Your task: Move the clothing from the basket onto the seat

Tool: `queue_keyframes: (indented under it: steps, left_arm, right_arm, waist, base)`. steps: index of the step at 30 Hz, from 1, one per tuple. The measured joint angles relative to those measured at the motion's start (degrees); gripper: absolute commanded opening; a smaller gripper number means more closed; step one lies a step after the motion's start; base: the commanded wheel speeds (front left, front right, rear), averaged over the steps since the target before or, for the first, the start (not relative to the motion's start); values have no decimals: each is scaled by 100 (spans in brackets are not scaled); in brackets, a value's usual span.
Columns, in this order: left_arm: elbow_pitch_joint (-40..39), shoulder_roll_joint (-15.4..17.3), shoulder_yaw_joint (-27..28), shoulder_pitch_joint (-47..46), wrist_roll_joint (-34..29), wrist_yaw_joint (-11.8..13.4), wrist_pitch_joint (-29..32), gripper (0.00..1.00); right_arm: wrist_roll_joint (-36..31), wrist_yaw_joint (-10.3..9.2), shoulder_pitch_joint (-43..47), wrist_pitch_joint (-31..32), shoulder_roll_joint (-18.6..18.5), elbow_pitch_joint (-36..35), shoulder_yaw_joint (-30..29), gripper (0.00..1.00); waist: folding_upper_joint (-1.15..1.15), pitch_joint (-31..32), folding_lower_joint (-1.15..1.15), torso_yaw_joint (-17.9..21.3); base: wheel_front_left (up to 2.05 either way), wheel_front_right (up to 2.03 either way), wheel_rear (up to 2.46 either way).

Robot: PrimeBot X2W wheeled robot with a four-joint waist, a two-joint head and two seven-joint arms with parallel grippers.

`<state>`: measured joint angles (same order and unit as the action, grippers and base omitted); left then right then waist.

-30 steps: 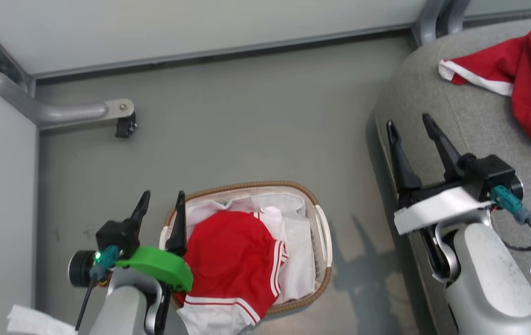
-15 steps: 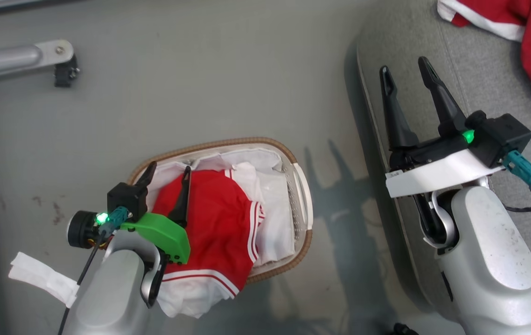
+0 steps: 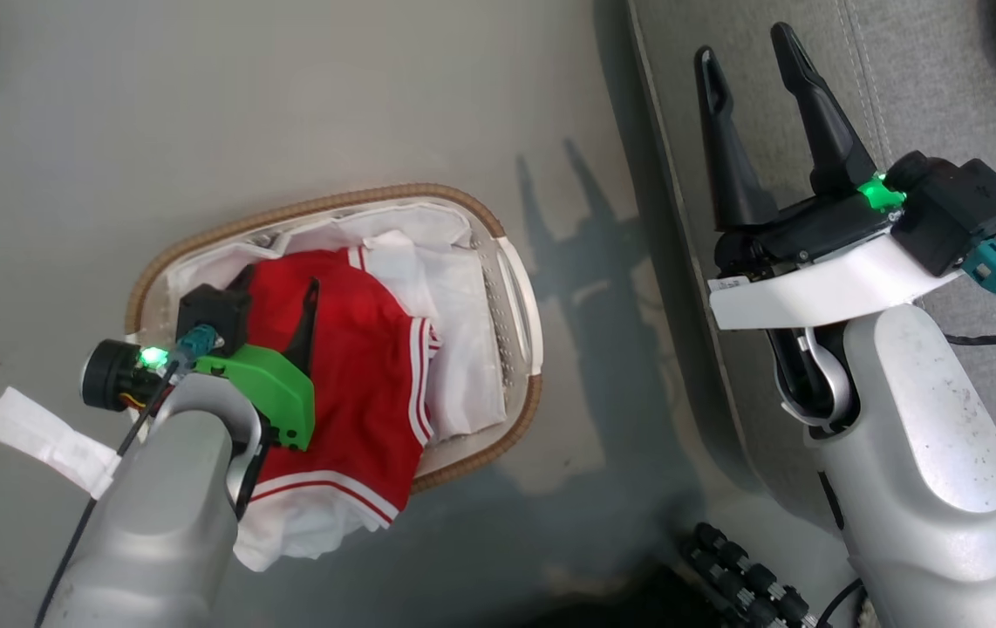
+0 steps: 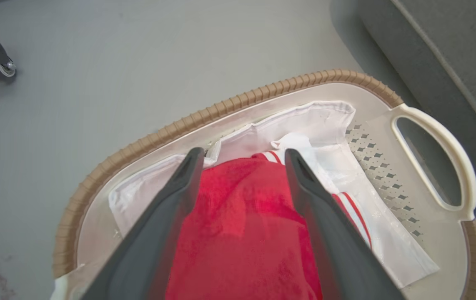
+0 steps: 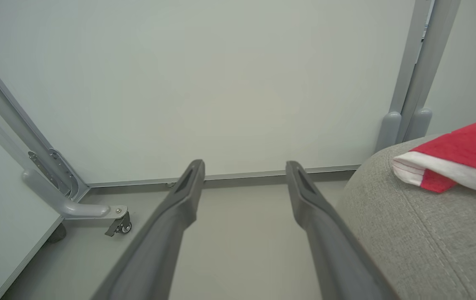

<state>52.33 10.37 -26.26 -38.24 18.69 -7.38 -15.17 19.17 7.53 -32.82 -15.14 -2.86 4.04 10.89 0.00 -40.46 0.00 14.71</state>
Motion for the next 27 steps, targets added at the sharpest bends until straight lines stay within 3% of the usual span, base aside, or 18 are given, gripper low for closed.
queue_keyframes:
  steps: [16,21,27]
  left_arm:
    - [1517,154,-1054,-954,119,0,403,100]
    - [1711,160,-1480,-1081,-63,0,627,100]
    - [1814,54,-1786,-1073,191,0,1051,100]
  right_arm:
    - [207,0,-102,0,0,-165,149,100]
    - [230,0,-139,0,0,-169,159,100]
    - [301,0,-186,0,0,-165,215,100]
  waist:
    - [0,-870,0,497]
    - [0,-1012,0,543]
    - [0,-1033,0,554]
  base:
    - [0,0,0]
    - [0,0,0]
    - [0,0,0]
